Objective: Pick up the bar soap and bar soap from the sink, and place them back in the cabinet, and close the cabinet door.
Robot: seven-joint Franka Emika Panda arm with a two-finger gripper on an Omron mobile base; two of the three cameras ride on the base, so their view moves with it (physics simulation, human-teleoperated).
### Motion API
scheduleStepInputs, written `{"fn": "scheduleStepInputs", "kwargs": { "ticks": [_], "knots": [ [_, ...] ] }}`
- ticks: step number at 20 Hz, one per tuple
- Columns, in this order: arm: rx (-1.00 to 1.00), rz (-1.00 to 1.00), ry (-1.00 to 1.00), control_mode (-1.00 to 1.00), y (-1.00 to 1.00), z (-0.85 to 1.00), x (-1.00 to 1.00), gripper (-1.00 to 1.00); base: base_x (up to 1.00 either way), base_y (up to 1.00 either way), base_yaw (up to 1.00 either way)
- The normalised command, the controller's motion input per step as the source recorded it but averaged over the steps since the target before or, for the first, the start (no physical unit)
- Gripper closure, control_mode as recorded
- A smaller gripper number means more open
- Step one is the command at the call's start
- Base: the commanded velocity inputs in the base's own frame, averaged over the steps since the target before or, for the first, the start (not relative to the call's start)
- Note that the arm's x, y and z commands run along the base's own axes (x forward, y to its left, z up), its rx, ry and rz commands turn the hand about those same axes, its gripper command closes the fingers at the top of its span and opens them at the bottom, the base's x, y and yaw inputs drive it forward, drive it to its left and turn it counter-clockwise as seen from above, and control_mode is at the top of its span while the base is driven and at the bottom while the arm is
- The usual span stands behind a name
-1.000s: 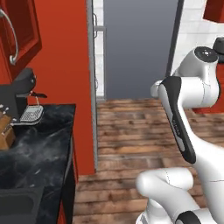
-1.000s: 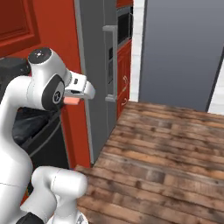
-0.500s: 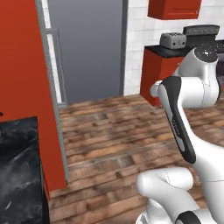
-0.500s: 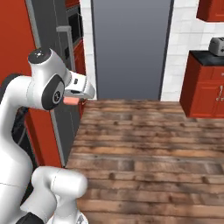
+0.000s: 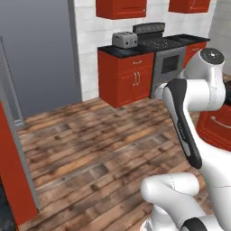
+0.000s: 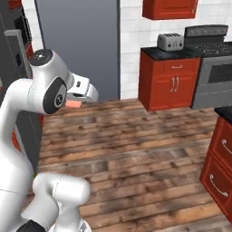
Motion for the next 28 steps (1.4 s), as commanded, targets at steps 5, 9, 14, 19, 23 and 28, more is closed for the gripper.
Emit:
{"fn": "scheduleStepInputs", "kwargs": {
  "ticks": [5,9,14,19,23,28],
  "knots": [
    [0.0,0.0,0.0,1.0,0.0,0.0,0.0,1.0,0.0,-0.21,-0.5],
    [0.0,0.0,0.0,1.0,0.0,0.0,0.0,1.0,0.0,-0.2,-0.51],
    [0.0,0.0,0.0,1.0,0.0,0.0,0.0,1.0,0.0,-0.18,-0.51],
    [0.0,0.0,0.0,1.0,0.0,0.0,0.0,1.0,0.04,-0.19,-0.52],
    [0.0,0.0,0.0,1.0,0.0,0.0,0.0,1.0,0.12,-0.17,-0.55],
    [0.0,0.0,0.0,1.0,0.0,0.0,0.0,1.0,0.19,-0.13,-0.58]
  ]
}}
